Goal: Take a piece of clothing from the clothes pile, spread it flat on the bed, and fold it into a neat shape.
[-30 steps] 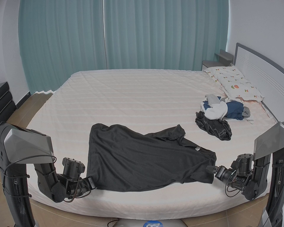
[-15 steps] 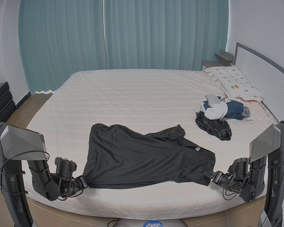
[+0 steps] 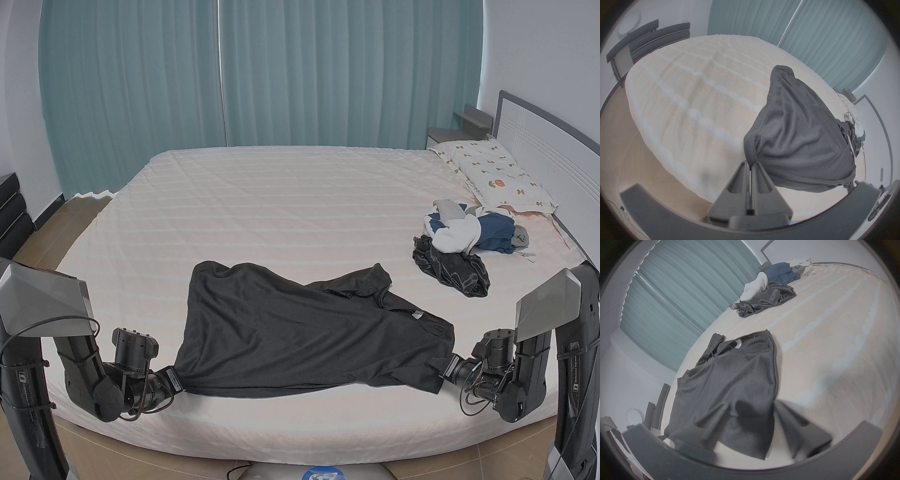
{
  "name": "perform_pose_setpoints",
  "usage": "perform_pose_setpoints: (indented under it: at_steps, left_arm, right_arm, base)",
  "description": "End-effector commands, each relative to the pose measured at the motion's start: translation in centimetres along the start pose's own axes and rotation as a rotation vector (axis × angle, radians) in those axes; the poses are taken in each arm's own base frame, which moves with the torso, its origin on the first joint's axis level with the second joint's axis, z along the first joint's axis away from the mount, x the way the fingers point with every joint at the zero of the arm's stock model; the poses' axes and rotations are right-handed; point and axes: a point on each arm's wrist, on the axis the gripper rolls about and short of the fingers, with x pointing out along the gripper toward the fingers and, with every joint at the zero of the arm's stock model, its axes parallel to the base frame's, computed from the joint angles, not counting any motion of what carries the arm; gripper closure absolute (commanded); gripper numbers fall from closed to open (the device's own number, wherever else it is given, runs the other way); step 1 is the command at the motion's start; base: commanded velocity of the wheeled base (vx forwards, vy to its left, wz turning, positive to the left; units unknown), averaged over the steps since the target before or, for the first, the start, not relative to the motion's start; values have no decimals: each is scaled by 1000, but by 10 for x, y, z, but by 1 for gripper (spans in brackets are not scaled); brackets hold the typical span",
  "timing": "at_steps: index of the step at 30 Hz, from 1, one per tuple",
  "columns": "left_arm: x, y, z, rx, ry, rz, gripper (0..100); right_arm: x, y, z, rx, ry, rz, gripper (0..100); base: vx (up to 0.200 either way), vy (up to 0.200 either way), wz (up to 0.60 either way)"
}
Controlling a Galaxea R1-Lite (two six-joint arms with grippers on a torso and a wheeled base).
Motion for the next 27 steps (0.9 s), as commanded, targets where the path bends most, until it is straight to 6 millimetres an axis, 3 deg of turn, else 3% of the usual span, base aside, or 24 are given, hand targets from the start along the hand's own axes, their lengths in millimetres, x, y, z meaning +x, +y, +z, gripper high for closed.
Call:
perform_pose_setpoints:
  at_steps: [1,7,16,27]
  left_arm:
    - [3,1,6,-23,-16,-3,100]
    - [5,1,12,-60,-37,-10,100]
    - [9,-4,18,-121,-102,-76,100]
    - [22,-12,29,-222,-188,-147,100]
  right_arm:
    - [4,-2,9,8,-43,10,100]
    - [9,-1,28,20,-115,35,100]
    - [6,20,49,-15,-176,135,100]
    - [62,34,76,-45,-199,155,100]
  base:
    - [0,0,0]
    - [0,0,0]
    - [0,0,0]
    - [0,0,0]
